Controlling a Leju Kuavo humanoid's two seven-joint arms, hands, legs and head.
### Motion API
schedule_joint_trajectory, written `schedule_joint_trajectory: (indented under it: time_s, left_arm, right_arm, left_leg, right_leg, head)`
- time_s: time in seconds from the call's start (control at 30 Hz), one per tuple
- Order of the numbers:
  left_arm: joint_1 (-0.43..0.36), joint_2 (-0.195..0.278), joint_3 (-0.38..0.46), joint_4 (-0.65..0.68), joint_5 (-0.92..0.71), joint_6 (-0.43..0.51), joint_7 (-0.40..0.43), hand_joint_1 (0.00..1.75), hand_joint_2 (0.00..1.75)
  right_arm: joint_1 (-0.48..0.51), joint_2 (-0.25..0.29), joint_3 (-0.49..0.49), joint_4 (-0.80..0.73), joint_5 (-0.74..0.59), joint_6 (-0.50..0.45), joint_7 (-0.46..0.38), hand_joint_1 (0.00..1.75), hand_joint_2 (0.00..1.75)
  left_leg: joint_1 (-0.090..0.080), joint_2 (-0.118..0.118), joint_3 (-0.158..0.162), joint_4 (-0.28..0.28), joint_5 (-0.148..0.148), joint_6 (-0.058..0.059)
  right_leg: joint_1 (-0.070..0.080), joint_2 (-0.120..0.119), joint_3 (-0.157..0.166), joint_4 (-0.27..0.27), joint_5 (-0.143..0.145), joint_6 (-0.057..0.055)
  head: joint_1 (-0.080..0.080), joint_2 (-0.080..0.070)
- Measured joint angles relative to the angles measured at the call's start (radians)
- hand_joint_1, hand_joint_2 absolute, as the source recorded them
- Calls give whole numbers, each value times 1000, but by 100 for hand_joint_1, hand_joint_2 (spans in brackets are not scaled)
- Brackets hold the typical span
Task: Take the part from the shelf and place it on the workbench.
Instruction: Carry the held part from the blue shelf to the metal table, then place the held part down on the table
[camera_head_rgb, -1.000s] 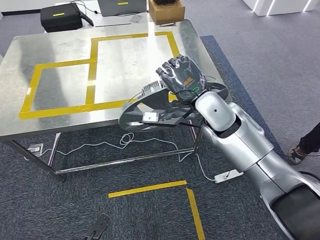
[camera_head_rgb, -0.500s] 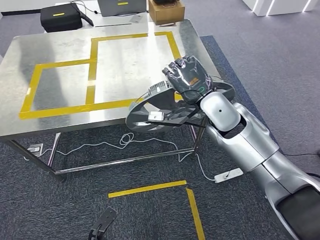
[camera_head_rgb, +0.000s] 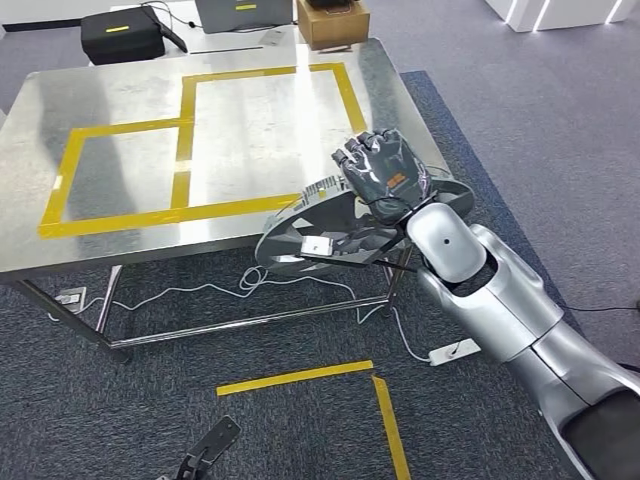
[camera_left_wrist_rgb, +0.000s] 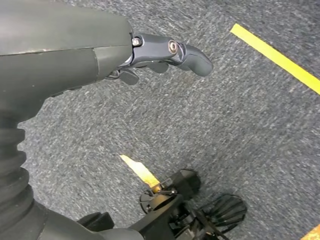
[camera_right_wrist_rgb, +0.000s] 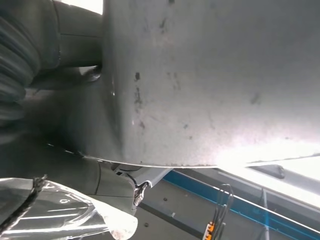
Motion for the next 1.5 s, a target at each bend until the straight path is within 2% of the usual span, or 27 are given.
schedule_joint_trajectory:
  time_s: [0.33,0.5,0.57,0.63,0.73,0.77,0.8,0.83,0.87,0.9,0.93,0.97,1.03,1.1,1.13,1.17,1.23,1.27,1.3,1.33,1.4,1.43,1.47,1.5]
  left_arm:
    - [-8,-40,-42,0,5,-86,-83,0,175]
    - [-12,-44,-53,-3,12,-85,-76,0,175]
    - [-11,-44,-57,-3,11,-83,-69,0,175]
    - [-10,-44,-61,-3,11,-81,-66,0,175]
    - [-8,-43,-69,-4,11,-80,-65,0,175]
    - [-7,-43,-70,-4,11,-80,-65,0,175]
    - [-6,-43,-71,-5,11,-80,-65,0,175]
    - [-6,-43,-72,-5,11,-80,-65,0,175]
    - [-6,-43,-72,-5,11,-80,-65,0,175]
    - [-6,-44,-72,-5,11,-80,-65,0,175]
    - [-7,-44,-73,-6,11,-80,-64,0,175]
    - [-8,-44,-73,-6,10,-79,-62,0,175]
    - [-9,-44,-75,-6,11,-78,-58,0,175]
    - [-9,-42,-78,-8,14,-75,-54,0,175]
    - [-9,-41,-79,-10,15,-73,-53,0,175]
    - [-9,-40,-79,-11,16,-72,-53,0,175]
    - [-7,-40,-80,-11,18,-70,-53,0,175]
    - [-4,-40,-80,-11,19,-69,-53,0,175]
    - [0,-40,-80,-11,21,-69,-53,0,175]
    - [2,-40,-81,-11,23,-70,-54,0,175]
    - [5,-41,-81,-11,26,-70,-55,0,175]
    - [5,-41,-82,-11,26,-69,-56,0,175]
    - [5,-42,-84,-11,27,-68,-55,0,175]
    - [5,-43,-86,-11,28,-65,-54,0,175]
  right_arm:
    - [37,-19,0,-11,1,-4,-1,154,175]
    - [41,-32,0,-16,1,-4,-1,154,175]
    - [40,-41,0,-23,1,-3,0,154,175]
    - [37,-51,0,-31,1,-2,1,154,175]
    - [37,-65,0,-34,1,-1,1,154,175]
    - [39,-68,0,-34,1,-1,1,154,175]
    - [41,-71,0,-34,1,0,1,154,175]
    - [41,-73,0,-34,1,0,1,154,175]
    - [41,-74,0,-35,1,0,1,154,175]
    - [40,-76,0,-37,1,0,1,154,175]
    - [38,-77,0,-38,1,0,1,154,175]
    - [37,-78,0,-41,1,0,1,154,175]
    - [36,-81,0,-45,2,3,1,154,175]
    - [38,-85,0,-50,2,8,1,154,175]
    - [38,-87,0,-51,3,10,2,154,175]
    - [39,-87,0,-52,3,12,2,154,175]
    - [50,-91,0,-53,5,13,2,154,175]
    - [57,-94,1,-53,6,14,2,154,175]
    - [64,-96,1,-53,8,14,3,154,175]
    - [68,-98,1,-53,9,15,3,154,175]
    - [66,-99,1,-53,9,16,3,154,175]
    - [62,-99,1,-53,9,17,3,154,175]
    - [58,-100,1,-53,10,19,3,154,175]
    - [55,-102,1,-53,11,21,4,154,175]
  left_leg:
    - [-2,0,-7,8,-1,1]
    - [-2,0,-21,20,0,3]
    - [1,0,-22,17,6,11]
    - [5,1,-21,12,12,21]
    - [6,1,-21,14,11,27]
    - [6,0,-20,16,9,28]
    - [5,-2,-19,18,5,27]
    - [5,-3,-16,21,-1,26]
    - [4,-5,-11,25,-8,24]
    - [2,-5,-10,28,-16,21]
    - [1,-5,-10,33,-23,17]
    - [1,-4,-14,39,-28,13]
    - [2,-3,-20,43,-33,4]
    - [1,-3,-23,53,-49,-7]
    - [2,-3,-36,81,-67,-15]
    - [6,-3,-61,131,-93,-23]
    - [20,-3,-138,267,-141,-37]
    - [26,-2,-171,316,-145,-43]
    - [32,-2,-190,331,-128,-49]
    - [38,-2,-194,308,-89,-56]
    - [47,-1,-168,195,6,-66]
    - [48,0,-153,144,35,-68]
    - [47,0,-141,108,44,-65]
    - [45,-1,-135,95,39,-61]
  right_leg:
    - [-2,0,-4,0,3,5]
    - [-3,0,-11,1,10,17]
    - [-3,0,-17,4,9,23]
    - [-3,3,-48,56,-21,29]
    - [-5,5,-151,261,-100,33]
    - [-5,5,-176,306,-105,33]
    - [-5,5,-183,310,-91,31]
    - [-4,5,-168,272,-60,27]
    - [-4,5,-139,205,-22,21]
    - [-2,6,-105,143,4,16]
    - [-1,6,-76,91,16,11]
    - [2,7,-58,61,14,7]
    - [4,8,-50,46,-4,0]
    - [-2,7,-45,40,-11,-6]
    - [-7,7,-41,35,-13,-9]
    - [-11,6,-37,32,-16,-10]
    - [-14,7,-32,31,-21,-10]
    - [-15,7,-29,32,-24,-8]
    - [-17,7,-27,34,-28,-6]
    - [-19,8,-25,37,-32,-1]
    - [-24,10,-21,44,-41,10]
    - [-25,11,-21,48,-43,17]
    - [-25,12,-22,50,-44,22]
    - [-23,13,-25,53,-45,24]
  head:
    - [0,0]
    - [0,0]
    - [0,0]
    - [2,0]
    - [4,0]
    - [4,0]
    - [5,0]
    - [5,0]
    - [5,0]
    - [4,0]
    - [4,0]
    - [3,0]
    - [4,0]
    - [4,0]
    - [1,0]
    - [-1,0]
    - [-4,0]
    - [-3,0]
    - [-3,0]
    - [-3,0]
    - [-4,0]
    - [-4,0]
    - [-4,0]
    - [-4,0]
